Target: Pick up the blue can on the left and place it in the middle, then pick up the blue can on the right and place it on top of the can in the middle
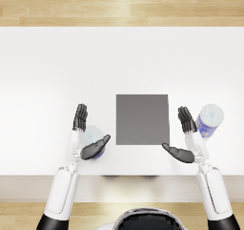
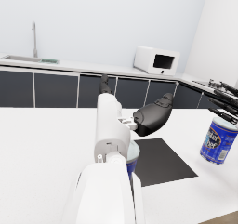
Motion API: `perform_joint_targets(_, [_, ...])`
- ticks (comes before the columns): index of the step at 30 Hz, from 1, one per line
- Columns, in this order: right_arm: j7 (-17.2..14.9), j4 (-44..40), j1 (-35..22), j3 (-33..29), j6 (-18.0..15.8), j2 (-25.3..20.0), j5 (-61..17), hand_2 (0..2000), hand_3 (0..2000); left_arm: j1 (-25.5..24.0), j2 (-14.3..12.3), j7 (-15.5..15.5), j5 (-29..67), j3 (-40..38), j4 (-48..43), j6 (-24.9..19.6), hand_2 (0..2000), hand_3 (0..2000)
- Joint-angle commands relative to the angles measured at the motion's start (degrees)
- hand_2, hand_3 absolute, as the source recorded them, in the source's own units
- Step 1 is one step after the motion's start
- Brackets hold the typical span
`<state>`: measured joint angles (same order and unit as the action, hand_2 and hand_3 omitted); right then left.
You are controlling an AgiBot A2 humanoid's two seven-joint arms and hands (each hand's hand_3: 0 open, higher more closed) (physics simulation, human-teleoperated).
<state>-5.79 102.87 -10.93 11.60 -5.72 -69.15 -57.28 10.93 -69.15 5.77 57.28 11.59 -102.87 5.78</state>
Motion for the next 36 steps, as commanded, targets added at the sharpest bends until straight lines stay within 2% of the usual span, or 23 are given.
perform_joint_targets(1, [0.0, 0.0, 0.0, 0.0, 0.0, 0.0, 0.0, 0, 0, 0.0, 0.0, 0.0, 0.0, 0.0, 0.0, 0.0, 0, 0])
perform_joint_targets(17, [0.0, 0.0, 0.0, 0.0, 0.0, 0.0, 0.0, 0, 0, 0.0, 0.0, 0.0, 0.0, 0.0, 0.0, 0.0, 0, 0])
perform_joint_targets(18, [0.0, 0.0, 0.0, 0.0, 0.0, 0.0, 0.0, 0, 0, 0.1, -0.1, 0.0, 0.0, 1.7, 0.9, 0.0, 0, 0])
perform_joint_targets(19, [0.0, -0.9, -0.1, 1.7, 0.0, -0.1, 0.0, 0, 0, 0.3, -0.4, -1.6, 0.0, 1.1, 2.0, -1.6, 0, 0])
perform_joint_targets(21, [2.8, 1.2, -1.4, -0.3, 2.8, -1.1, 0.0, 0, 0, 0.0, -0.5, -3.6, 0.0, -1.5, 0.6, -3.6, 0, 0])
perform_joint_targets(23, [4.3, 2.6, -1.5, -2.5, 4.2, -1.5, 0.0, 0, 0, -1.7, -0.2, -4.7, 0.0, -3.8, -2.0, -4.7, 0, 0])
perform_joint_targets(24, [4.7, 4.0, -0.9, -3.6, 4.6, -1.4, -2.5, 0, 0, -2.8, 0.1, -5.0, 2.5, -5.0, -3.9, -5.0, 0, 0])
perform_joint_targets(30, [5.6, 7.7, 1.3, -13.7, 5.6, -1.7, -17.8, 0, 0, -9.2, 1.3, -5.7, 17.8, -7.5, -9.6, -5.7, 0, 0])
perform_joint_targets(33, [5.7, 6.4, 0.4, -18.2, 5.7, -1.7, -22.0, 0, 0, -11.3, 1.8, -5.7, 22.0, -6.4, -7.3, -5.7, 0, 0])
perform_joint_targets(36, [5.8, 2.0, -0.3, -19.6, 5.7, -1.9, -23.5, 0, 0, -12.2, 1.8, -5.8, 23.5, -4.8, -3.2, -5.8, 0, 0])
